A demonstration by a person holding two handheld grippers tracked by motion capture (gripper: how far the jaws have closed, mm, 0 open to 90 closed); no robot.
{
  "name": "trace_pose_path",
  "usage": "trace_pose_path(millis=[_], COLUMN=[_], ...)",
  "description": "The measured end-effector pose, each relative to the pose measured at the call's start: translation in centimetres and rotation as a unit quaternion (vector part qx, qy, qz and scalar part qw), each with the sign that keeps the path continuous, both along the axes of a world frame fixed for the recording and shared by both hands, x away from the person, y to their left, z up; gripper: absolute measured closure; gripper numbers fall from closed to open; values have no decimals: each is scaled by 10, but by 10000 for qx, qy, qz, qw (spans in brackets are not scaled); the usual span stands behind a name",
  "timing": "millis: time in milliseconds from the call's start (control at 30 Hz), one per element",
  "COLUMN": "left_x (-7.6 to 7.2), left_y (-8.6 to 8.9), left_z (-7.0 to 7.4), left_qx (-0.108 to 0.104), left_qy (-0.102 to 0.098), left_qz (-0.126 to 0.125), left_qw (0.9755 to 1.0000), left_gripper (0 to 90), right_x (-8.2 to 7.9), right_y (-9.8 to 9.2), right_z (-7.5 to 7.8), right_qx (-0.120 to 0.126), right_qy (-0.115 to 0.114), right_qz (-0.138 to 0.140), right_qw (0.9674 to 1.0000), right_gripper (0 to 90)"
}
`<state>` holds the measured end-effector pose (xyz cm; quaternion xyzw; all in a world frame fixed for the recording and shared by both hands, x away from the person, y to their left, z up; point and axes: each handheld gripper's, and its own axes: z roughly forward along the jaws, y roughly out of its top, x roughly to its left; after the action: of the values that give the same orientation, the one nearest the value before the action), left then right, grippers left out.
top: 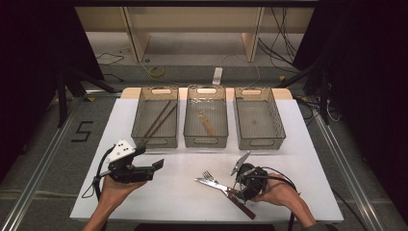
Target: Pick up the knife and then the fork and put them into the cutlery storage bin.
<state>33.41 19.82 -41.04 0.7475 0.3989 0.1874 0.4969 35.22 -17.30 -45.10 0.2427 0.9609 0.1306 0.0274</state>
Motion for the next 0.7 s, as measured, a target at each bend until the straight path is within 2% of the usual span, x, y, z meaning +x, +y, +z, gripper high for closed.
trace_pose_path(millis=[100,400,433,500,600,700], left_x=[0,0,0,0,0,-1], left_y=[0,0,0,0,1,1], left_z=[0,0,0,0,1,1], left_qx=[-7,-76,-82,-131,-318,-320], left_qy=[-3,-5,-12,2,41,14], left_qz=[-2,-29,-38,-79,-137,-142], left_qw=[10000,10000,10000,9999,9994,9994], left_gripper=[158,158,158,157,156,156], right_x=[-1,0,-1,-1,-2,-2], right_y=[2,4,5,5,6,7], right_z=[-1,-5,-5,-6,-6,-6], right_qx=[-37,-108,-120,-135,-144,-187], right_qy=[41,30,70,59,28,9], right_qz=[3,287,208,238,294,329], right_qw=[10000,9995,9997,9996,9995,9993], right_gripper=[542,630,638,647,673,687])
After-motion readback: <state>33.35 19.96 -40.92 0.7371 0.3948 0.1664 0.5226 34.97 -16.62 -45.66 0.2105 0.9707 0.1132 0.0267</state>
